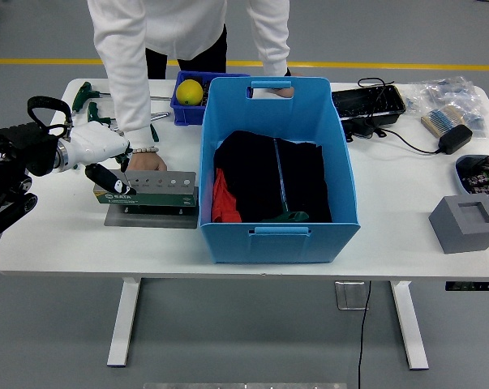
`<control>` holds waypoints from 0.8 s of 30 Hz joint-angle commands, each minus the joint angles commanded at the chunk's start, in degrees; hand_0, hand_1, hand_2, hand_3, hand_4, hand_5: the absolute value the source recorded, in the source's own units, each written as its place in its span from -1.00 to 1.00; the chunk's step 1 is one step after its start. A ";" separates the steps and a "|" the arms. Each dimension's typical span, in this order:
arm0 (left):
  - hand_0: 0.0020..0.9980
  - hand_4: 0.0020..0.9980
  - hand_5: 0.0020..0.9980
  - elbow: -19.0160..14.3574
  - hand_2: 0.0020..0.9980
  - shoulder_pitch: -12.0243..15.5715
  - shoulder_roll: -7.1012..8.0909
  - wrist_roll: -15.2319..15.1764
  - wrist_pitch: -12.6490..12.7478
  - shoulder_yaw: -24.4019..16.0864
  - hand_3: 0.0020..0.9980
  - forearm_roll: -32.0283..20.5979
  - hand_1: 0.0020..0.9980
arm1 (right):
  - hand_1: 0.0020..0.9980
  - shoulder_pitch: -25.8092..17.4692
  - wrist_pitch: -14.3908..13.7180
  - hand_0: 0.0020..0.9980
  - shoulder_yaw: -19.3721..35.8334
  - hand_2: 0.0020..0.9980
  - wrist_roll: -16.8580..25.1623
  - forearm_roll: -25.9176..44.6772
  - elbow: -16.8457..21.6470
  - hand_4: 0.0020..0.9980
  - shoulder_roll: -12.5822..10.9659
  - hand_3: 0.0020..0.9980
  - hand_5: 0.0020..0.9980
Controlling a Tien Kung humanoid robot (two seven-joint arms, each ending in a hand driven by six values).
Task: Lift tool from toolbox,place it in box,lift tool from toolbox,place it in box
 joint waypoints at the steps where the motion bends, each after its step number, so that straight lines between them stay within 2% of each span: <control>1: 0.77 0.82 0.43 0.05 0.15 -0.06 -0.03 0.02 -0.03 0.06 -0.11 -0.02 0.30 | 0.44 0.00 -0.01 0.44 0.03 0.57 -0.01 -0.02 0.00 0.77 0.00 0.27 0.51; 2: 0.77 0.82 0.43 0.13 0.15 -0.11 -0.05 0.04 -0.05 0.10 -0.11 -0.11 0.30 | 0.44 0.00 -0.03 0.44 0.05 0.57 -0.02 -0.04 0.00 0.77 0.00 0.27 0.51; 3: 0.76 0.82 0.44 0.20 -0.04 -0.16 -0.07 0.07 -0.04 0.11 -0.23 -0.16 0.14 | 0.44 0.02 -0.03 0.44 0.08 0.57 -0.03 -0.08 0.00 0.77 -0.01 0.27 0.51; 9: 0.76 0.82 0.44 0.77 -0.04 -0.40 -0.14 -0.10 0.19 0.39 -0.23 -0.62 0.14 | 0.44 0.00 -0.10 0.44 0.17 0.57 -0.03 -0.07 -0.03 0.77 0.06 0.27 0.51; 10: 0.73 0.83 0.46 0.84 -0.22 -0.37 -0.15 -0.14 0.22 0.39 -0.31 -0.74 -0.04 | 0.44 0.00 -0.11 0.45 0.17 0.57 -0.02 -0.05 -0.04 0.77 0.07 0.27 0.51; 15: 0.73 0.83 0.46 1.29 -0.22 -0.18 -0.21 -0.61 0.76 0.63 -0.31 -1.19 -0.04 | 0.44 0.03 -0.15 0.45 0.24 0.57 -0.06 -0.16 -0.04 0.77 0.09 0.27 0.51; 16: 0.68 0.83 0.46 1.37 -0.38 -0.18 -0.20 -0.69 0.87 0.72 -0.38 -1.25 -0.24 | 0.44 0.04 -0.15 0.44 0.25 0.57 -0.06 -0.19 -0.04 0.77 0.08 0.27 0.51; 21: 0.68 0.83 0.46 1.58 -0.38 -0.22 -0.14 -1.22 1.52 0.92 -0.38 -1.61 -0.24 | 0.44 0.04 -0.18 0.44 0.33 0.57 -0.09 -0.30 -0.02 0.77 0.08 0.27 0.51; 22: 0.53 0.82 0.47 1.61 -0.46 -0.23 -0.14 -1.31 1.62 0.96 -0.49 -1.66 -0.37 | 0.44 0.04 -0.19 0.44 0.33 0.57 -0.10 -0.31 -0.03 0.77 0.08 0.27 0.50; 24: 0.53 0.82 0.47 1.65 -0.46 -0.26 -0.15 -1.50 1.80 1.07 -0.49 -1.77 -0.37 | 0.44 0.03 -0.20 0.44 0.34 0.57 -0.10 -0.30 -0.04 0.77 0.10 0.27 0.50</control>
